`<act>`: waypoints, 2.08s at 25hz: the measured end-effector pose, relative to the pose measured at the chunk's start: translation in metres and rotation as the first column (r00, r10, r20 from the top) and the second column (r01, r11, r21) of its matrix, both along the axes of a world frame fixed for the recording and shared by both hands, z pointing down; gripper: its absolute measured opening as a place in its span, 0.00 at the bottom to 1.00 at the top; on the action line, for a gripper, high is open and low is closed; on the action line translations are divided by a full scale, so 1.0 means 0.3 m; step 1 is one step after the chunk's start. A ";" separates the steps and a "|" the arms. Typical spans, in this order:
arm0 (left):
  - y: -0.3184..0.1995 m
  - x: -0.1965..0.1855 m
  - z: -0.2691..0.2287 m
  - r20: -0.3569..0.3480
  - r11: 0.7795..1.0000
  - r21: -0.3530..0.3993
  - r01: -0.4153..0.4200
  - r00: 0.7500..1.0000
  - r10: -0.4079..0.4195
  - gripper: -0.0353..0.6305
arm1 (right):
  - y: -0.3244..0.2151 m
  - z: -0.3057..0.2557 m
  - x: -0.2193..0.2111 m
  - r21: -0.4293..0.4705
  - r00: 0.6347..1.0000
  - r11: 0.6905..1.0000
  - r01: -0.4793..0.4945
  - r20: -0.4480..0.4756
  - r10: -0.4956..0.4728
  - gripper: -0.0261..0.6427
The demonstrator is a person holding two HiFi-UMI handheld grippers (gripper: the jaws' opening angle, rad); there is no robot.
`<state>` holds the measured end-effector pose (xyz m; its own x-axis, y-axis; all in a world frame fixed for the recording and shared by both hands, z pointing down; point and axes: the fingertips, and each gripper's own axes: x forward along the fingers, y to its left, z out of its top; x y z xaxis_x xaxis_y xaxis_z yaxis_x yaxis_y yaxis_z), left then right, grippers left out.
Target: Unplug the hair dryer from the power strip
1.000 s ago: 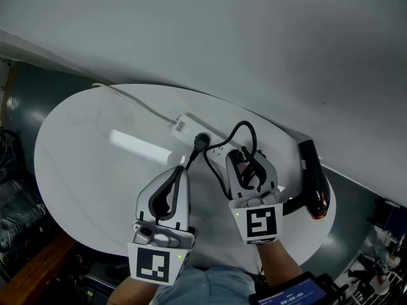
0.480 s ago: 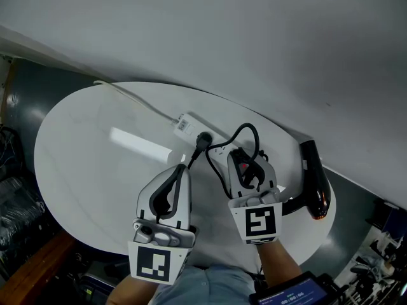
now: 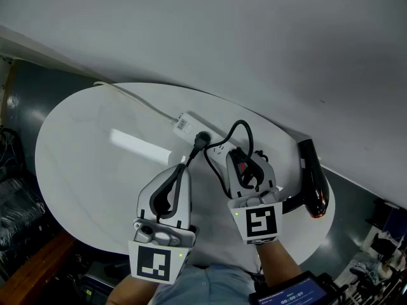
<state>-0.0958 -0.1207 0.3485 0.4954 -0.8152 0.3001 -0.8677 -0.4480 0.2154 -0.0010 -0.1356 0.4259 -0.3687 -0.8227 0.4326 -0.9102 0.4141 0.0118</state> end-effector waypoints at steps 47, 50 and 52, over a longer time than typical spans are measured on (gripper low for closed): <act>0.022 0.033 -0.020 -0.001 1.000 0.018 -0.010 1.000 0.010 0.05 | 0.039 -0.042 0.025 -0.049 0.983 0.999 -0.010 0.180 0.019 0.14; 0.025 0.036 -0.020 0.000 1.000 0.019 -0.012 1.000 0.012 0.05 | 0.042 -0.043 0.027 -0.052 0.979 0.999 -0.012 0.202 0.022 0.14; 0.027 0.033 -0.026 -0.001 1.000 0.022 -0.011 1.000 0.011 0.05 | 0.043 -0.042 0.025 -0.058 0.981 0.998 -0.012 0.192 0.023 0.14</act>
<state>-0.0858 -0.1125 0.3406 0.5049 -0.8160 0.2815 -0.8623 -0.4624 0.2063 0.0065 -0.1227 0.4133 -0.4350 -0.8064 0.4007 -0.9004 0.3929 -0.1868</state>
